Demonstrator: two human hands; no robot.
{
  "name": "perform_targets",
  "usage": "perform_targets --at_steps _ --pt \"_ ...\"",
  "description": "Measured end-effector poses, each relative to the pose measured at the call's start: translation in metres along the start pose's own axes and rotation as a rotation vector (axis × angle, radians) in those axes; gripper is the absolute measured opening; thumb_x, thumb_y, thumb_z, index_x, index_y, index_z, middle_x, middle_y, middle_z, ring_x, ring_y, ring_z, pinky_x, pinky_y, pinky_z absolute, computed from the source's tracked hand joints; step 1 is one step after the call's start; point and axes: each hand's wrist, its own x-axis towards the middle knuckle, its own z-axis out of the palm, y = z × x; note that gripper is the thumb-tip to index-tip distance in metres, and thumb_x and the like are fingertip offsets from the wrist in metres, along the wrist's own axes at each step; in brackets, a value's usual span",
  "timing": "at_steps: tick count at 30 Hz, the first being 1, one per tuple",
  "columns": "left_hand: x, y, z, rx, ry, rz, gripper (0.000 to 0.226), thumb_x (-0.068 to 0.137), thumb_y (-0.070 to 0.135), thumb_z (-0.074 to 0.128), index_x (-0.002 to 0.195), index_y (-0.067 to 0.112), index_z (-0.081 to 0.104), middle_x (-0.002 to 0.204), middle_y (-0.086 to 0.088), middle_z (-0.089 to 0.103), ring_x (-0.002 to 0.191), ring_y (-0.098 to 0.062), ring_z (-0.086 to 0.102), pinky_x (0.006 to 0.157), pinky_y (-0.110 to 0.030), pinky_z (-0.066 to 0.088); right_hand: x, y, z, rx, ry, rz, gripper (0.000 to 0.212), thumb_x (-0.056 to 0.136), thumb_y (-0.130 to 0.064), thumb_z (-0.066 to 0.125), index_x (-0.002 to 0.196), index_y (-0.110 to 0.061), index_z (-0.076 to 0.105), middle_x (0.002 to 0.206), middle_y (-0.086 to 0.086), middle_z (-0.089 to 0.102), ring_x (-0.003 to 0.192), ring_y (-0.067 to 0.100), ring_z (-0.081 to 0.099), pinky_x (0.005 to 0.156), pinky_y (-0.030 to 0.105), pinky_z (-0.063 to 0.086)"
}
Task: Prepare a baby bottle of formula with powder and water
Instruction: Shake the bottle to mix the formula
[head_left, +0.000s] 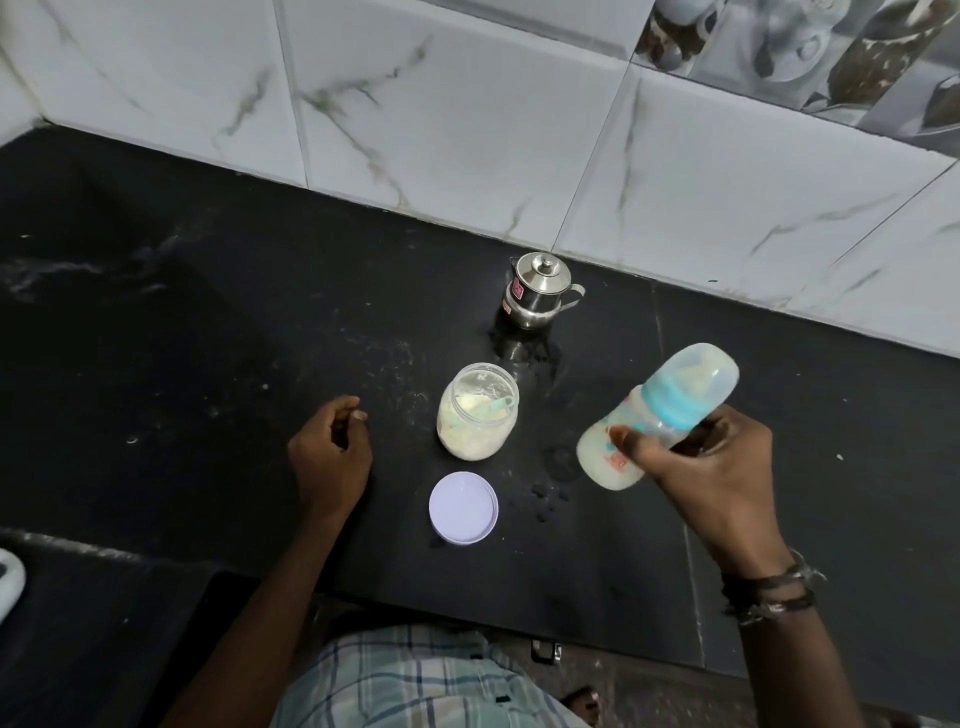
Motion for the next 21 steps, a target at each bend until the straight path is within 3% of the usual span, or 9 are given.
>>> perform_targets --at_steps 2,5,8,12,15,16,19,21 --pt "0.0 0.0 0.0 0.004 0.001 -0.014 0.019 0.092 0.006 0.064 0.108 0.012 0.071 0.091 0.001 0.071 0.082 -0.007 0.067 0.074 -0.003 0.046 0.0 0.001 0.001 -0.051 0.005 -0.014 0.038 0.059 -0.029 0.089 0.093 -0.029 0.071 0.081 -0.014 0.075 0.078 0.009 0.074 0.067 0.026 0.059" --pt "0.0 -0.001 0.001 -0.004 0.001 -0.008 0.018 0.092 0.006 0.064 0.108 0.012 0.071 0.089 0.002 0.071 0.081 -0.007 0.067 0.074 -0.005 0.048 -0.002 0.003 0.003 -0.028 0.0 -0.011 0.033 0.064 -0.019 0.089 0.092 -0.024 0.073 0.084 -0.01 0.077 0.079 0.011 0.075 0.07 0.027 0.062" --pt "0.001 -0.002 0.0 0.006 0.005 -0.003 0.018 0.092 0.007 0.065 0.108 0.012 0.071 0.089 0.003 0.07 0.081 -0.005 0.067 0.075 -0.008 0.05 -0.004 -0.003 0.006 0.018 0.025 0.075 0.038 0.06 -0.032 0.088 0.094 -0.026 0.072 0.08 -0.01 0.075 0.074 0.009 0.072 0.066 0.029 0.058" --pt "0.001 -0.004 0.002 0.003 0.013 0.013 0.018 0.091 0.007 0.065 0.107 0.014 0.071 0.088 0.003 0.071 0.081 -0.007 0.067 0.075 -0.01 0.051 -0.004 0.003 0.008 -0.052 -0.015 -0.004 0.03 0.064 -0.018 0.087 0.091 -0.021 0.074 0.085 -0.005 0.078 0.08 0.015 0.075 0.072 0.033 0.063" --pt "0.001 -0.005 0.001 0.001 0.004 0.017 0.019 0.091 0.007 0.064 0.107 0.015 0.07 0.088 0.004 0.07 0.081 -0.006 0.067 0.075 -0.008 0.05 -0.006 0.0 0.008 -0.161 0.024 0.029 0.037 0.06 -0.031 0.088 0.092 -0.021 0.071 0.077 -0.007 0.074 0.071 0.013 0.071 0.066 0.038 0.059" --pt "0.001 -0.005 0.001 -0.001 0.002 0.011 0.019 0.091 0.007 0.064 0.108 0.015 0.07 0.088 0.004 0.07 0.081 -0.006 0.067 0.075 -0.007 0.05 -0.004 0.002 0.007 -0.077 0.01 0.073 0.036 0.061 -0.029 0.089 0.092 -0.021 0.072 0.078 -0.006 0.075 0.072 0.012 0.072 0.068 0.038 0.06" --pt "0.001 -0.004 0.002 -0.014 0.005 0.0 0.019 0.091 0.006 0.064 0.108 0.014 0.07 0.089 0.0 0.071 0.081 -0.007 0.067 0.074 -0.007 0.05 -0.005 0.003 0.006 -0.091 -0.051 -0.053 0.032 0.065 -0.017 0.087 0.094 -0.018 0.074 0.089 -0.004 0.078 0.082 0.014 0.076 0.076 0.036 0.063" --pt "0.001 -0.003 0.002 -0.013 0.008 0.007 0.018 0.091 0.005 0.064 0.108 0.011 0.07 0.09 -0.002 0.072 0.081 -0.01 0.068 0.075 -0.01 0.052 -0.006 0.002 0.006 -0.174 -0.035 -0.042 0.037 0.061 -0.028 0.088 0.094 -0.021 0.074 0.083 -0.008 0.077 0.076 0.01 0.074 0.07 0.032 0.062"
